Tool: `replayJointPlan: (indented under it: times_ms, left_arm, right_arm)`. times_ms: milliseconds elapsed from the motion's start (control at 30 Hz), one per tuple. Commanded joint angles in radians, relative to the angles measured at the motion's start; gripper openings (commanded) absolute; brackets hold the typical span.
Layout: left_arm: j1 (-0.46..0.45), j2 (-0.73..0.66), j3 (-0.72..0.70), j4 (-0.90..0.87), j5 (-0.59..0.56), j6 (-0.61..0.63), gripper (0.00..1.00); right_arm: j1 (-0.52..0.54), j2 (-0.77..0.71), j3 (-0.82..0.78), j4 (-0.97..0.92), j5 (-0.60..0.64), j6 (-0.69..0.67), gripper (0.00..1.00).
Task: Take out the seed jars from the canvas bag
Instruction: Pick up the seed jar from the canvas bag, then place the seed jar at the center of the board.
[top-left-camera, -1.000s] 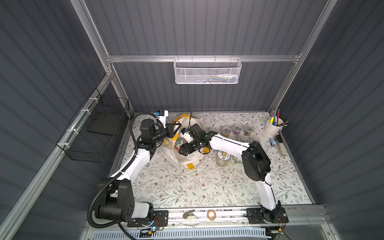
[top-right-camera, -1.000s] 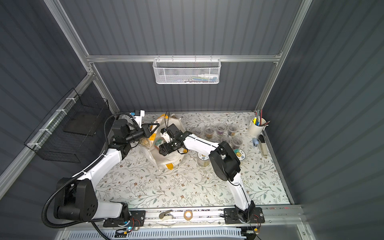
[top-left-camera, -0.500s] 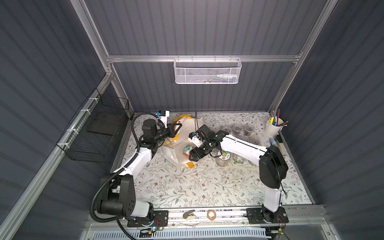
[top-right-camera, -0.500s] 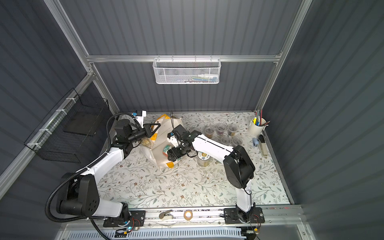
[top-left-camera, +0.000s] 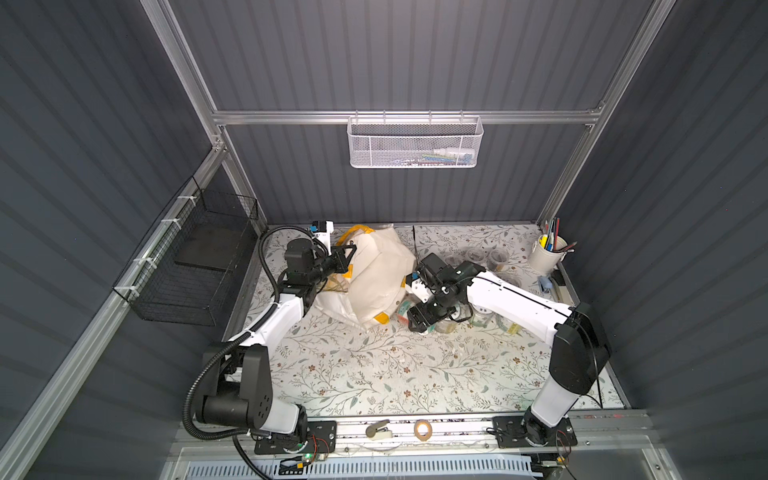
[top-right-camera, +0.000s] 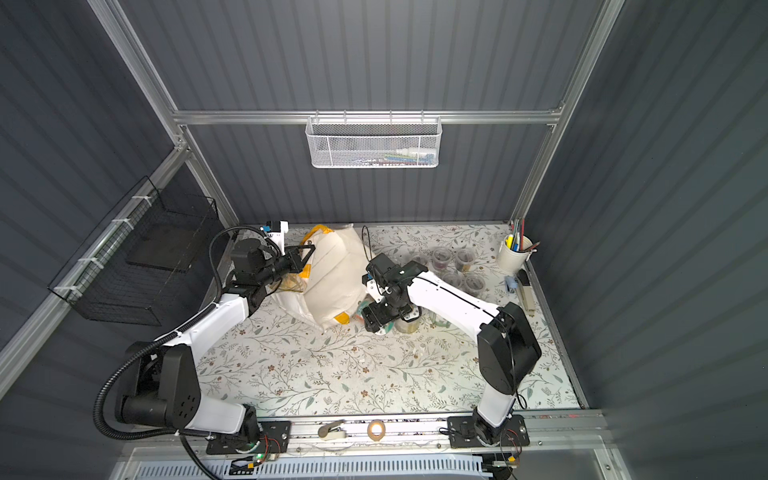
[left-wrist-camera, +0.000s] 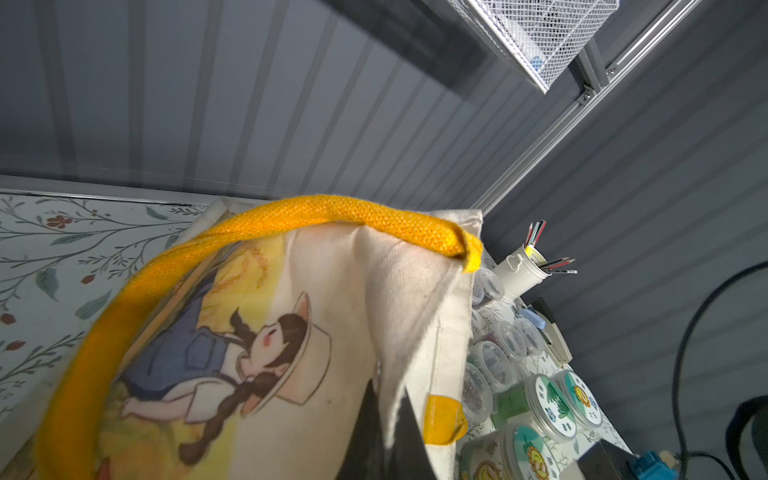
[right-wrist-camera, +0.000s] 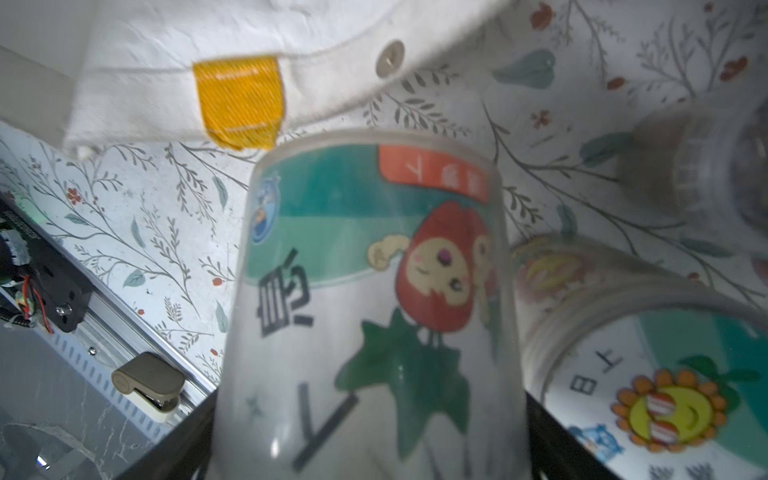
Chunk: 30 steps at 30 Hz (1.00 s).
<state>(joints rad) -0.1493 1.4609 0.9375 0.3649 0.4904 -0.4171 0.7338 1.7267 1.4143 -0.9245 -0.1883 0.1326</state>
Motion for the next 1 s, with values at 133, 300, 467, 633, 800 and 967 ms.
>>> replayJointPlan:
  times_ms: [133, 300, 467, 633, 800, 967]
  left_arm:
    - [0.011, 0.026, -0.003, 0.023, -0.103, 0.044, 0.0]
    - [0.013, 0.025, -0.019, 0.045, -0.111, 0.047, 0.0]
    - [0.016, 0.018, -0.028, 0.053, -0.111, 0.052, 0.0]
    - [0.019, 0.015, -0.034, 0.061, -0.097, 0.05, 0.0]
    - [0.02, 0.016, -0.036, 0.071, -0.081, 0.047, 0.0]
    - [0.022, 0.013, -0.04, 0.077, -0.073, 0.042, 0.0]
  right_arm:
    - [0.0, 0.028, 0.071, -0.184, 0.041, 0.019, 0.82]
    - [0.001, 0.088, 0.137, -0.257, 0.066, 0.022, 0.83]
    - [0.001, 0.145, 0.181, -0.289, 0.064, 0.022, 0.85]
    - [0.003, 0.194, 0.218, -0.304, 0.076, 0.027, 0.85]
    - [0.005, 0.229, 0.254, -0.315, 0.109, 0.021, 0.9]
    - [0.004, 0.261, 0.289, -0.32, 0.115, 0.018, 0.92]
